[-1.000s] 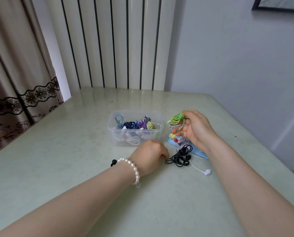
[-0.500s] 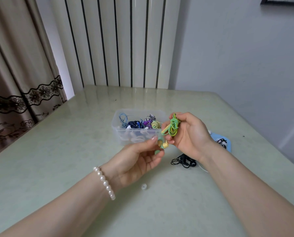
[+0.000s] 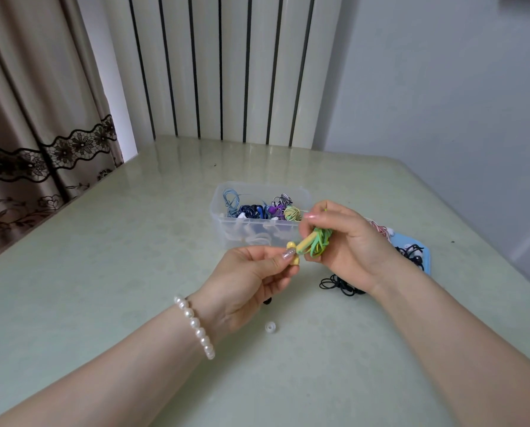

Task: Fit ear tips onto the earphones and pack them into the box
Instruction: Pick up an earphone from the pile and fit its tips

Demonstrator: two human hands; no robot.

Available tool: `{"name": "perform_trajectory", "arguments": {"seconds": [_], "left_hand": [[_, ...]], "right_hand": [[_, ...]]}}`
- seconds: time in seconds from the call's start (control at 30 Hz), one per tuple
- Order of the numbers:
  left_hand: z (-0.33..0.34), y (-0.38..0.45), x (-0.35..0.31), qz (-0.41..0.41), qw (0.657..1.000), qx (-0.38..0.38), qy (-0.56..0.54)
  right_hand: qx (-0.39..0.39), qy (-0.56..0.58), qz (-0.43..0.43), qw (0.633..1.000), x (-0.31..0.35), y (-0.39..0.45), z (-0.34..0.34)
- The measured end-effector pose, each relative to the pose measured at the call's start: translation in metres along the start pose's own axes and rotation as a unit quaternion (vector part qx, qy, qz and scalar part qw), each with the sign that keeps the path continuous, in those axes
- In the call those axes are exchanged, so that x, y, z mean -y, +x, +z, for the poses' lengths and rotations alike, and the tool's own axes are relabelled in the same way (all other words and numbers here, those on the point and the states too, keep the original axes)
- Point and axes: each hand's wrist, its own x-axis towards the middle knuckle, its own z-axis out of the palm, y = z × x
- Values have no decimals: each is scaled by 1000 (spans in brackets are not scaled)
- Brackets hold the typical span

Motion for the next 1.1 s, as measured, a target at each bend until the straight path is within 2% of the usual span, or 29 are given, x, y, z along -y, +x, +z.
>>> {"name": "perform_trajectory", "arguments": {"seconds": [0.2,0.33,0.4,0.53,0.7,0.9,1.03,1.1], "left_hand": [[0,-2,3,40,999,0,32],[-1,-1,4,120,984,-35,128],[-2,0,5,152,974,-48,161],[-3,1,3,193,966,-77,156],[-1,-1,1,239,955,-62,162],[-3,-1,3,245,948,-45,199],[-2,-1,3,230,952,-38,196],[-3,0,2,227,954,-40,193]], "right_hand": [[31,-21,-8,999,-2,-2,1],[45,-6,3,999,-1,-4,3],[28,-5,9,1000,-1,-3,5],[-51,-75,39,995,-4,-2,6],[-9,-114,89,989,-9,-4,9],[-47,-136,92,985,-9,-5,7],[-54,-241,45,968,-9,-6,6],[-49,-247,28,967,-9,-6,6]]}}
